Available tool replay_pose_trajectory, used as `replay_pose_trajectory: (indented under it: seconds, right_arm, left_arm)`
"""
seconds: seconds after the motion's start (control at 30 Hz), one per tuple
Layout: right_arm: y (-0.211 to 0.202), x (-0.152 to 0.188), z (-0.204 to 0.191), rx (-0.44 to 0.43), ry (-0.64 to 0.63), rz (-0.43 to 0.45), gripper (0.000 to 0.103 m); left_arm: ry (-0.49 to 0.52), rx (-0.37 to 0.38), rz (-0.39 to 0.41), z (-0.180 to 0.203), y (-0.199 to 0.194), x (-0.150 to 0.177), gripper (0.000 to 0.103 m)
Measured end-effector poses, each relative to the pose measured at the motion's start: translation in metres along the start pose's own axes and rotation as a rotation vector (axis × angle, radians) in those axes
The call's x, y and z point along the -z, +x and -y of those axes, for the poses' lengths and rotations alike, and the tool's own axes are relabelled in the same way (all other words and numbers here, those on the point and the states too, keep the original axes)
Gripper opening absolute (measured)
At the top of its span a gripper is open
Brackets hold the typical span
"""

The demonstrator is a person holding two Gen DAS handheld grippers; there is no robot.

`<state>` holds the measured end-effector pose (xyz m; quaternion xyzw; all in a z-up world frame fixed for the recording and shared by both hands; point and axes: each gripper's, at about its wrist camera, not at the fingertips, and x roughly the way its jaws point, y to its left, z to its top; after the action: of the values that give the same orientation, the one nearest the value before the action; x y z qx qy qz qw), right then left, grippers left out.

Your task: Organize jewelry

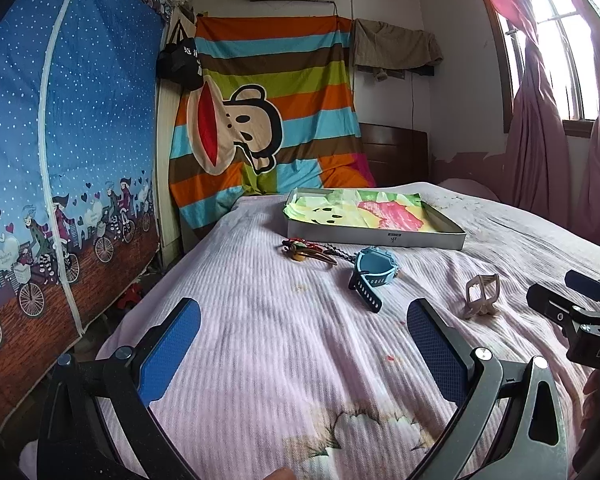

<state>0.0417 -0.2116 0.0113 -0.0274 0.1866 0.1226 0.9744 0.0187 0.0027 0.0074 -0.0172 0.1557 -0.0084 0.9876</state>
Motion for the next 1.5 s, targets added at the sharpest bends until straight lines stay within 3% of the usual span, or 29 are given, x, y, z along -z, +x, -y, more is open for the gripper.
replay_pose_trajectory:
  seconds: [0.3, 0.53, 0.77, 0.87, 0.97, 1.03, 1.17, 1.3, 1.5]
  right_arm:
    - [0.025, -0.026, 0.005, -0.067, -0.085, -0.060, 0.103]
    - [0.053, -0.030, 0.015, -0.087, -0.176, -0.110, 0.103]
    - [0.083, -0.020, 0.034, -0.134, -0.065, -0.218, 0.103]
    - [0.093, -0.017, 0.030, -0.156, -0.069, -0.268, 0.097]
    - [0.103, -0.011, 0.029, -0.184, -0.054, -0.313, 0.083]
    - [0.109, -0.007, 0.031, -0.186, -0.042, -0.339, 0.074]
    - [0.122, -0.003, 0.037, -0.182, -0.009, -0.381, 0.068]
    - [0.138, 0.004, 0.045, -0.168, 0.029, -0.432, 0.060]
    - [0.136, 0.005, 0.058, -0.174, 0.095, -0.421, 0.047]
  left_arm:
    - [0.028, 0.073, -0.099, 0.005, 0.044, -0.022, 0.101]
    - [0.014, 0.153, -0.221, 0.006, 0.097, -0.033, 0.101]
    - [0.028, 0.206, -0.335, 0.020, 0.146, -0.031, 0.101]
    - [0.032, 0.236, -0.378, 0.025, 0.163, -0.030, 0.099]
    - [0.050, 0.255, -0.417, 0.031, 0.181, -0.028, 0.093]
    - [0.072, 0.258, -0.435, 0.035, 0.190, -0.025, 0.084]
    - [0.067, 0.269, -0.469, 0.036, 0.208, -0.020, 0.072]
    - [0.057, 0.257, -0.511, 0.039, 0.230, -0.015, 0.053]
    - [0.064, 0.252, -0.498, 0.040, 0.228, -0.015, 0.032]
